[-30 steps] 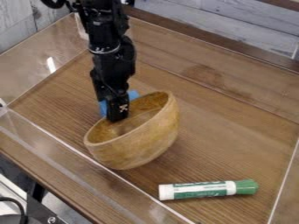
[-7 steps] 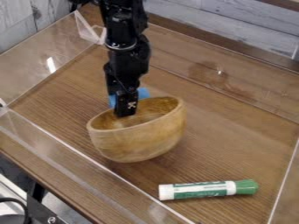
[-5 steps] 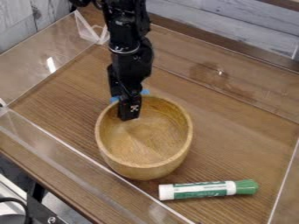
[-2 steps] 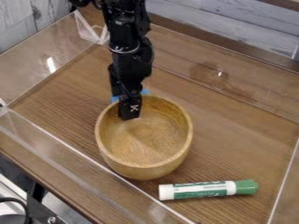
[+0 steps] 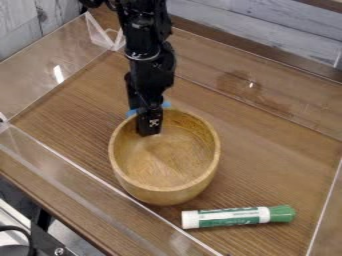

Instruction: Put the blue block in the brown bowl

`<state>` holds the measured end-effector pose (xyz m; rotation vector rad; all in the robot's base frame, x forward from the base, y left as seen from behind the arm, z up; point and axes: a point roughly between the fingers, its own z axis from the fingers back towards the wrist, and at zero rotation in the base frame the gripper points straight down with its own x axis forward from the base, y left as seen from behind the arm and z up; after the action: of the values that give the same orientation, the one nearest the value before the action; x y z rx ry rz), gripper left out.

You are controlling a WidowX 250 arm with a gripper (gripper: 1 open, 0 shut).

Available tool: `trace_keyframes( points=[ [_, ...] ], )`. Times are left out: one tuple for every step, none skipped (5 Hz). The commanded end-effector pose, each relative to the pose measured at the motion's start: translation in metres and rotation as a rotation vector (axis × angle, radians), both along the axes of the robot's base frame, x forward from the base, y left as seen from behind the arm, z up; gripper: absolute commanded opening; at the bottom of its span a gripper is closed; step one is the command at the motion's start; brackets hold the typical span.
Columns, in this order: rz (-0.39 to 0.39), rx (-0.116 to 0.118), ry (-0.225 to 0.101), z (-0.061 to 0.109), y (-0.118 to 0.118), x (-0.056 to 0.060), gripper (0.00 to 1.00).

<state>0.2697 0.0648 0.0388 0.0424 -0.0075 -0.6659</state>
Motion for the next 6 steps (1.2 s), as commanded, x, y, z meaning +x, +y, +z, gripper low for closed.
trace_keyframes(
  points=[
    [0.003, 0.016, -0.071, 0.016, 0.007, 0.013, 1.0],
    [-0.001, 0.016, -0.077, 0.017, 0.008, 0.014, 1.0],
    [-0.003, 0.017, -0.084, 0.019, 0.01, 0.015, 1.0],
    [-0.007, 0.019, -0.091, 0.021, 0.012, 0.016, 1.0],
    [-0.011, 0.021, -0.098, 0.024, 0.014, 0.017, 1.0],
    [-0.015, 0.024, -0.105, 0.027, 0.015, 0.017, 1.0]
  ],
)
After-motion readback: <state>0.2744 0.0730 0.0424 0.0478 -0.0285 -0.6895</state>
